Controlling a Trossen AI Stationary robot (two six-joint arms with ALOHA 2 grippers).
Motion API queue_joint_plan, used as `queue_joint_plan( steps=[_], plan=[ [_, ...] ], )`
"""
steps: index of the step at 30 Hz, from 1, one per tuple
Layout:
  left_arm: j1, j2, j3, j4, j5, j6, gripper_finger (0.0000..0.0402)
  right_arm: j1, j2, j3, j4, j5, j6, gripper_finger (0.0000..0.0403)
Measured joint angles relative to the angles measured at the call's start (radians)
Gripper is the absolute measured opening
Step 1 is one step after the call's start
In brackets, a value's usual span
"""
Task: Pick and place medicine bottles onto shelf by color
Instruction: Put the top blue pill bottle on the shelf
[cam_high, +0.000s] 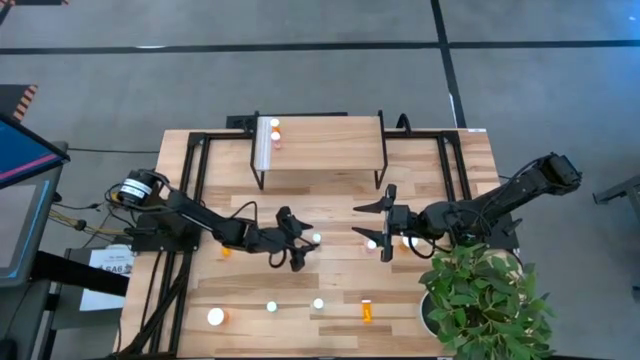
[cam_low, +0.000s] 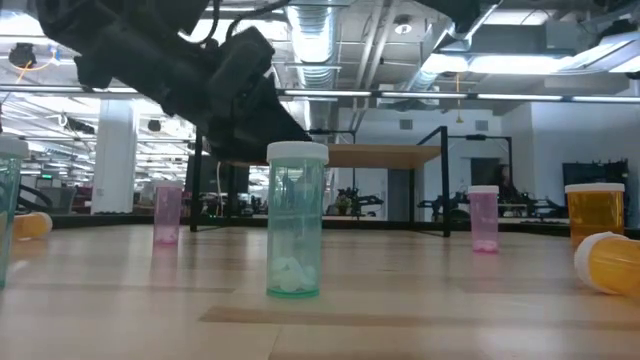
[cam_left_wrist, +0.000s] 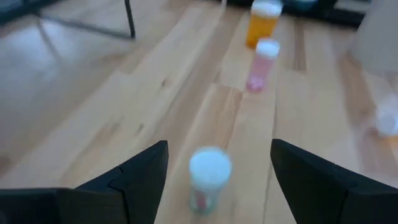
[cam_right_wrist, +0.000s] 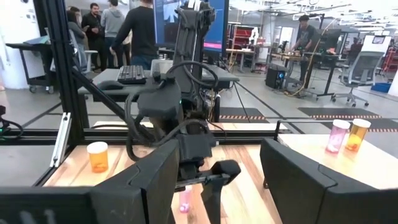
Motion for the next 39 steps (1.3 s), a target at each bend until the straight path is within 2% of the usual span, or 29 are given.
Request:
queue_joint_plan(
  steps=[5,10,18,24,39],
  plan=[
    [0.0,0.055,0.0,0.003,0.022,-0.035,0.0271,0.0,0.0,-0.001,-0.01,0.0,0.007,0.0249],
    [0.0,0.104,0.0,0.08,0.021,-0.035,0.0271,0.0,0.0,-0.001,-0.014,0.0,0.007,0.0249],
    [0.005,0.113,0.0,0.104,-0.009,-0.03,0.0262,0.0,0.0,-0.001,-0.016,0.0,0.007,0.0249],
    [0.005,0.113,0.0,0.103,-0.009,-0.03,0.0224,0.0,0.0,-0.001,-0.016,0.0,0.007,0.0249],
    [0.019,0.109,0.0,0.111,0.0,-0.043,0.0096,-0.001,0.0,-0.001,-0.016,0.0,0.007,0.0249]
  ],
)
